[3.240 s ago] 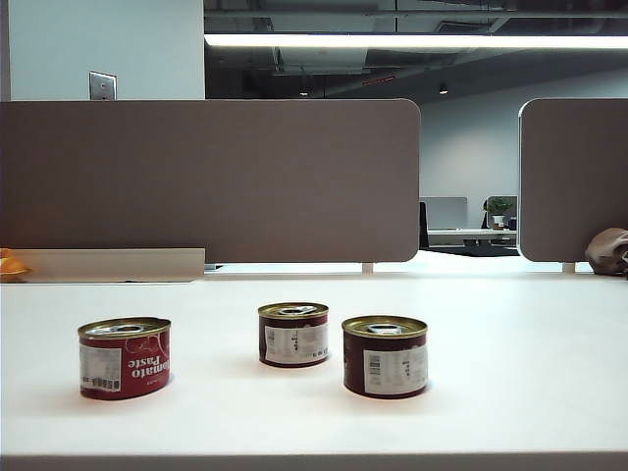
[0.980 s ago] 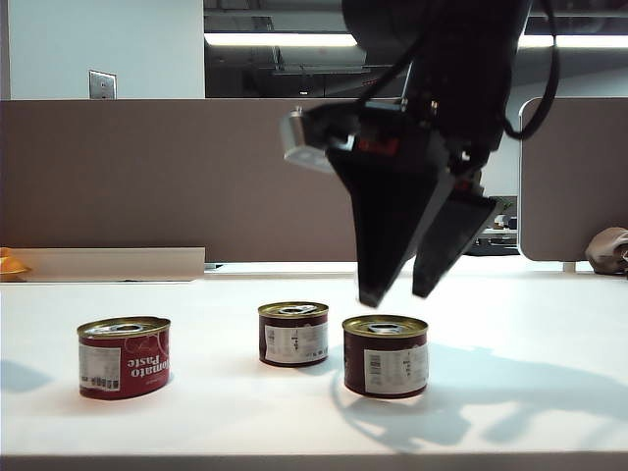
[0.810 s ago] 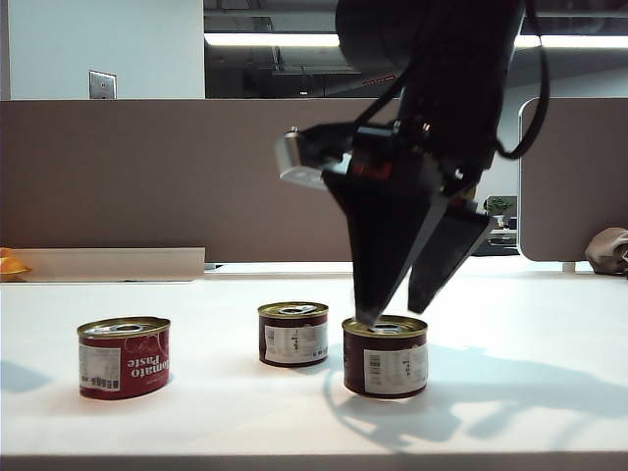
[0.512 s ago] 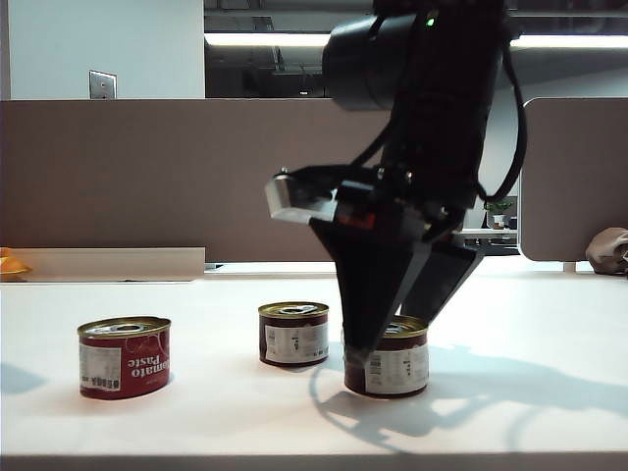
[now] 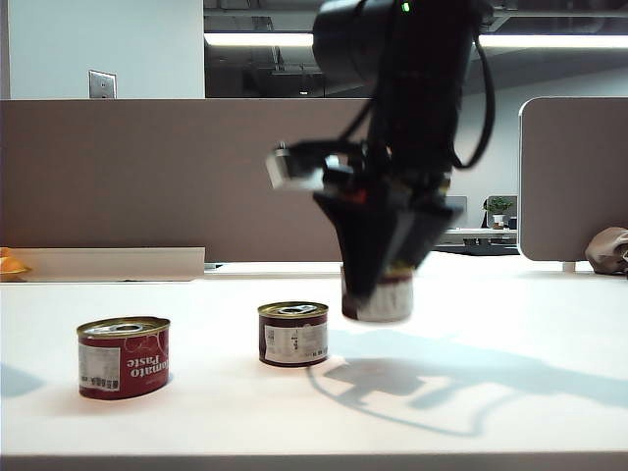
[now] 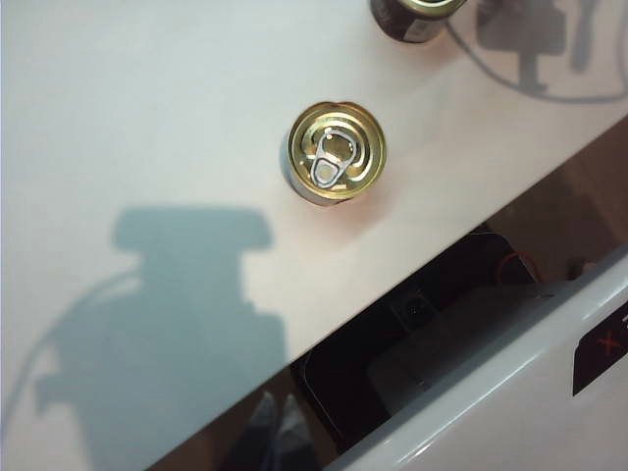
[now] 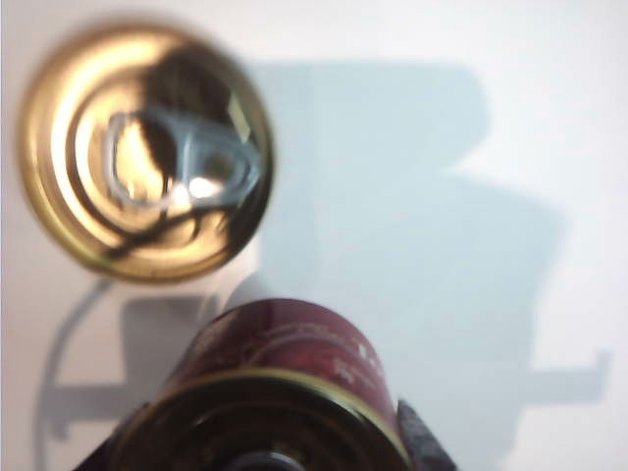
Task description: Pick up the cans one by one and stack them together.
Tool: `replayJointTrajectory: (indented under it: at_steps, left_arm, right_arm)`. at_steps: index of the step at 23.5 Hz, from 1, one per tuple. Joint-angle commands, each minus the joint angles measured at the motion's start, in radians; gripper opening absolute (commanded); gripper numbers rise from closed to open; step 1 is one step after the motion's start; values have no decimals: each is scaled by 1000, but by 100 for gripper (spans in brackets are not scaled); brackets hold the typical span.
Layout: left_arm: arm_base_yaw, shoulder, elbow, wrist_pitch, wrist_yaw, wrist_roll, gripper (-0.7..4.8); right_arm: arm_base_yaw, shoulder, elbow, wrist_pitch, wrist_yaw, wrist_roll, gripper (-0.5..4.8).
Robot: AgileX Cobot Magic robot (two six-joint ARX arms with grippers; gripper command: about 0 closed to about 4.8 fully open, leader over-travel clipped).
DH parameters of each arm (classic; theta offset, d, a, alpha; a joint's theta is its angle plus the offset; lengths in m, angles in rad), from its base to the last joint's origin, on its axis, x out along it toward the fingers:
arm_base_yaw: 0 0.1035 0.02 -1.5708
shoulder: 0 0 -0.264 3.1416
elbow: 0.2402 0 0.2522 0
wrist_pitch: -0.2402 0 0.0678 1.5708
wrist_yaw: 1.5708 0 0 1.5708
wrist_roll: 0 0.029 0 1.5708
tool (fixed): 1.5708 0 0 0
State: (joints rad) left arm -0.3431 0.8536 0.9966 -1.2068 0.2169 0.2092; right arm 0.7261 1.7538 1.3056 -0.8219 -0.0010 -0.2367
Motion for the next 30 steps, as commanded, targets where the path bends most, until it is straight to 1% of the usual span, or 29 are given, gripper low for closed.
replayJointTrajectory:
  at_steps: [1, 3, 6, 9, 15, 18, 30]
  left_arm:
    - [0, -2, 4, 26, 4, 3, -6]
    - [0, -2, 4, 30, 4, 3, -6]
    - [0, -2, 4, 32, 4, 3, -6]
    - [0, -2, 4, 44, 4, 4, -6]
    - [0, -1, 4, 45, -6, 4, -6]
    - [0, -1, 4, 45, -26, 4, -6]
    - [0, -1, 4, 41, -26, 0, -6]
  right_arm:
    - [2, -6, 84, -19, -2, -2, 269]
    - [3, -6, 116, -14, -11, 1, 269]
    - [5, -6, 127, 11, -77, 2, 270]
    - [8, 8, 128, 37, -95, 9, 270]
    - [13, 52, 133, 46, -161, 31, 270]
    - [19, 64, 133, 50, -159, 31, 270]
    - [33, 98, 133, 74, -161, 36, 270]
